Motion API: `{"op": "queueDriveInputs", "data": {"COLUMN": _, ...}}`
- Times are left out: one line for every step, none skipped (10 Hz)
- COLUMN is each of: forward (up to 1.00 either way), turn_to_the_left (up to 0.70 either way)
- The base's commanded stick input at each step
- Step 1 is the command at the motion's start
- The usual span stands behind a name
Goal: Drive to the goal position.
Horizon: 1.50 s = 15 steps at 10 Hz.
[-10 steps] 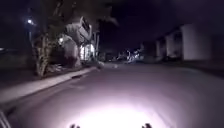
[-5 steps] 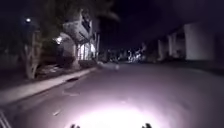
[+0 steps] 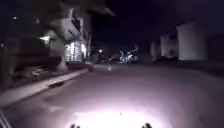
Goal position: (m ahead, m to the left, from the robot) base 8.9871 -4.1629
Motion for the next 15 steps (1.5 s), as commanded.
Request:
{"op": "queueDriveInputs", "data": {"forward": 0.85, "turn_to_the_left": 0.0}}
{"op": "queueDriveInputs", "data": {"forward": 0.85, "turn_to_the_left": 0.0}}
{"op": "queueDriveInputs", "data": {"forward": 0.85, "turn_to_the_left": 0.0}}
{"op": "queueDriveInputs", "data": {"forward": 0.85, "turn_to_the_left": 0.0}}
{"op": "queueDriveInputs", "data": {"forward": 0.85, "turn_to_the_left": 0.0}}
{"op": "queueDriveInputs", "data": {"forward": 0.85, "turn_to_the_left": 0.0}}
{"op": "queueDriveInputs", "data": {"forward": 0.85, "turn_to_the_left": 0.0}}
{"op": "queueDriveInputs", "data": {"forward": 0.85, "turn_to_the_left": 0.0}}
{"op": "queueDriveInputs", "data": {"forward": 0.85, "turn_to_the_left": 0.0}}
{"op": "queueDriveInputs", "data": {"forward": 0.85, "turn_to_the_left": 0.0}}
{"op": "queueDriveInputs", "data": {"forward": 0.85, "turn_to_the_left": 0.0}}
{"op": "queueDriveInputs", "data": {"forward": 0.85, "turn_to_the_left": 0.0}}
{"op": "queueDriveInputs", "data": {"forward": 0.85, "turn_to_the_left": 0.0}}
{"op": "queueDriveInputs", "data": {"forward": 0.85, "turn_to_the_left": 0.0}}
{"op": "queueDriveInputs", "data": {"forward": 0.85, "turn_to_the_left": 0.0}}
